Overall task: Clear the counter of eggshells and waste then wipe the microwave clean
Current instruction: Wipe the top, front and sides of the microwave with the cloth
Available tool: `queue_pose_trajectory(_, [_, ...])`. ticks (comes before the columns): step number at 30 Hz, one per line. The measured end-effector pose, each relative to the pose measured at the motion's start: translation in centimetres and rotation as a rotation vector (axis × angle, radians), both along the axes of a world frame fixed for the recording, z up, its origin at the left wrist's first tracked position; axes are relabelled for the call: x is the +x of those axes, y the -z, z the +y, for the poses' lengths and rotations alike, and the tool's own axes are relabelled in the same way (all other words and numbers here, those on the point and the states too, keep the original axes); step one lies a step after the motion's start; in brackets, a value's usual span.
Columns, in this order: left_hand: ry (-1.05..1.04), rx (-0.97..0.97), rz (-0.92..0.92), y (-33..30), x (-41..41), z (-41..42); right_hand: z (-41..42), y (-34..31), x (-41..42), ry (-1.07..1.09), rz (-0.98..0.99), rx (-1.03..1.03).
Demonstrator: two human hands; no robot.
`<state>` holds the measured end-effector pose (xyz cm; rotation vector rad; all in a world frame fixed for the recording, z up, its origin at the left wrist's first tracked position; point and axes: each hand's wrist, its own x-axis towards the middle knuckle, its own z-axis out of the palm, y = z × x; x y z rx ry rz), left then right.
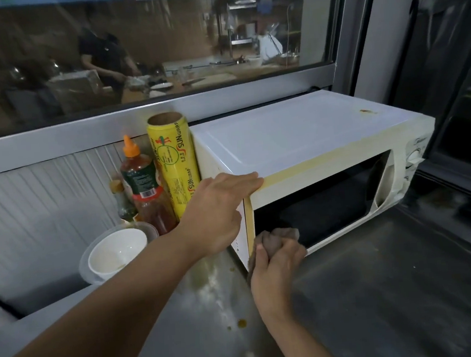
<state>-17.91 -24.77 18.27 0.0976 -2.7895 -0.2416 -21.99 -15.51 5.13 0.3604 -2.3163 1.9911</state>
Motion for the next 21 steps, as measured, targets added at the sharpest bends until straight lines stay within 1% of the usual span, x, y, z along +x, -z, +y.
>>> queue_pose_trajectory(3, [-0.027,-0.008,-0.061,-0.3,0.0,0.0,0.1,-3.3,-0.3,0.011,0.163,-0.087])
queue_pose_trajectory(5, [-0.028,-0.017,-0.067,-0.4,0.1,-0.1,0.1,-4.5,-0.8,0.019,0.237,-0.114])
queue_pose_trajectory(8, [-0.031,-0.001,-0.043,0.0,0.3,0.0,0.1,-4.0,-1.4,0.030,0.326,-0.070])
queue_pose_trajectory(10, [-0.032,0.026,-0.008,0.3,0.3,0.3,0.0,-2.4,-1.8,0.050,0.366,-0.023])
queue_pose_trajectory(12, [-0.043,0.052,0.040,0.7,0.2,0.6,0.0,0.2,-2.0,0.066,0.351,0.067])
queue_pose_trajectory(15, [-0.065,0.083,0.084,1.2,0.1,0.8,0.9,5.1,-1.6,0.023,0.195,0.283])
queue_pose_trajectory(17, [-0.065,0.090,0.101,1.4,0.1,1.0,1.6,7.2,-1.3,-0.018,0.155,0.396])
queue_pose_trajectory(19, [-0.082,0.105,0.126,1.4,-0.1,1.3,1.8,7.5,-1.6,-0.045,0.170,0.426])
queue_pose_trajectory(21, [-0.113,0.120,0.147,1.3,-0.3,1.8,2.1,6.5,-1.9,-0.055,0.202,0.376])
